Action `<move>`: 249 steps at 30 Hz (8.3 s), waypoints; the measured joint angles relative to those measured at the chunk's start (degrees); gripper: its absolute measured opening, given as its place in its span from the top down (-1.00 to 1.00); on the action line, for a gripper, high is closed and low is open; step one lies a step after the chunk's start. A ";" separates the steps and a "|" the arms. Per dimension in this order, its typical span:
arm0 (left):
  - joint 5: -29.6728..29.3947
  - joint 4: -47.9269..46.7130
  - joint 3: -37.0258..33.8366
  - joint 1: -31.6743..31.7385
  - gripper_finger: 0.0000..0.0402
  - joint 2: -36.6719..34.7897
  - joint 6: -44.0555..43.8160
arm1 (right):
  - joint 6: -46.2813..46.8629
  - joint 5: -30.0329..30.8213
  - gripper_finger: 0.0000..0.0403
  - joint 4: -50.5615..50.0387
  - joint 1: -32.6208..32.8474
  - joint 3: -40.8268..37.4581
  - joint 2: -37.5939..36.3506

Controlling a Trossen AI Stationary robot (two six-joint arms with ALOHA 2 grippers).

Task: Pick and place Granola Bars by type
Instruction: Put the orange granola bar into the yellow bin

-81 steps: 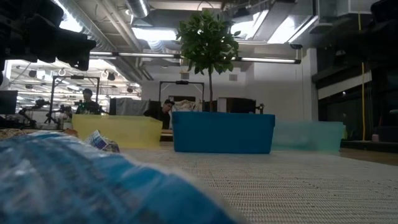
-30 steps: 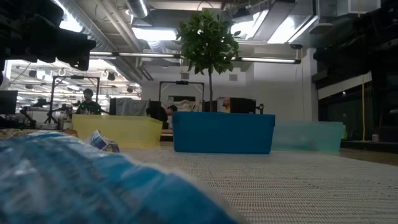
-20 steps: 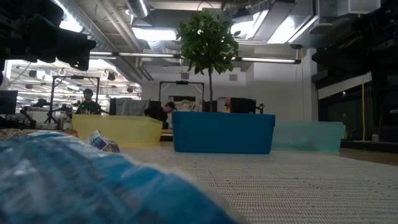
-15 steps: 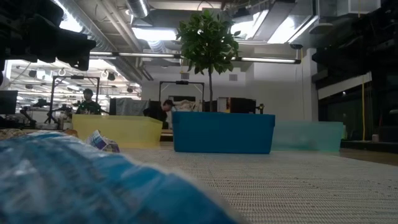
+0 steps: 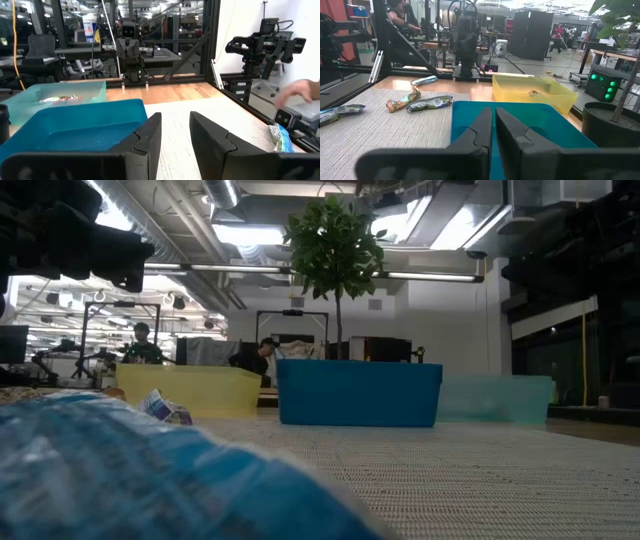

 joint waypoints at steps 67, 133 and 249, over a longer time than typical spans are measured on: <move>-5.08 -42.13 37.00 -17.06 0.71 53.67 -32.09 | -0.04 0.02 0.88 -0.02 0.02 0.00 -0.02; 10.70 -48.00 37.00 -47.78 -0.19 77.36 -71.67 | -0.04 0.00 0.88 0.00 0.02 0.00 -0.02; -56.62 -75.46 87.32 -21.69 0.98 76.99 -39.18 | -0.04 0.01 0.88 -0.02 0.01 0.02 0.00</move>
